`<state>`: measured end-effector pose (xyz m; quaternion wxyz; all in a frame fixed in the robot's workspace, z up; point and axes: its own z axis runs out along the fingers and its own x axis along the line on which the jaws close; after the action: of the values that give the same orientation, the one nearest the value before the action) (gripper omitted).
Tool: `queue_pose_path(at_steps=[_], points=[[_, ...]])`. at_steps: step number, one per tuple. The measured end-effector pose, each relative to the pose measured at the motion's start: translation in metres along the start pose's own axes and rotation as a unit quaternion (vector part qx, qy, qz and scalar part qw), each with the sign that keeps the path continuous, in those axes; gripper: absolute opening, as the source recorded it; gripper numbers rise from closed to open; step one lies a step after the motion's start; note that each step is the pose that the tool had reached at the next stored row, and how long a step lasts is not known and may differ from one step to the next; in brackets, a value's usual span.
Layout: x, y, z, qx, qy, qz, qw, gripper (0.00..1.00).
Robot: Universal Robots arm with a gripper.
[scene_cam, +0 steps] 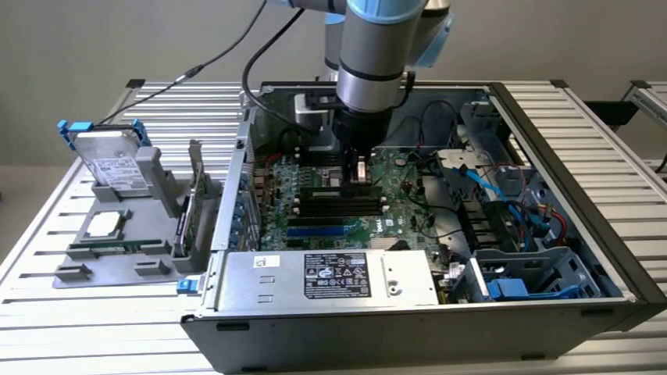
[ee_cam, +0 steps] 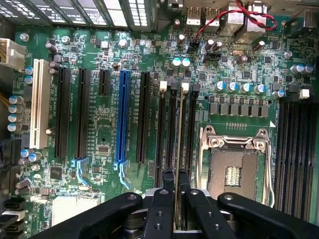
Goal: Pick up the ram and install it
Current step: 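Insert the ram into the slot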
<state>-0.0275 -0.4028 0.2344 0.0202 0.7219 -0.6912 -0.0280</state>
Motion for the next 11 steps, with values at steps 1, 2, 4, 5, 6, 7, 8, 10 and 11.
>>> queue_pose_path(at_steps=[1,2,4,5,6,7,8,10,11], points=[[0.0007,0.0,0.0003,-0.0008,-0.0001,0.0,1.0,0.14],[0.001,-0.0001,0.0009,-0.0013,-0.0004,0.0,1.0,0.14],[0.0011,-0.0003,0.004,-0.0014,-0.0007,0.0,1.0,0.14],[0.0012,-0.0004,0.0056,-0.0014,-0.0007,0.0,1.0,0.14],[0.0012,-0.0006,0.0075,-0.0014,-0.0007,0.0,1.0,0.14],[0.0012,-0.0009,0.0092,-0.0014,-0.0007,0.0,1.0,0.14],[0.0012,-0.001,0.0097,-0.0014,-0.0007,0.0,1.0,0.14],[0.0013,-0.0012,0.0097,-0.0017,-0.0006,0.0,1.0,0.14],[0.0013,-0.0012,0.0097,-0.0017,-0.0006,0.0,1.0,0.14]])
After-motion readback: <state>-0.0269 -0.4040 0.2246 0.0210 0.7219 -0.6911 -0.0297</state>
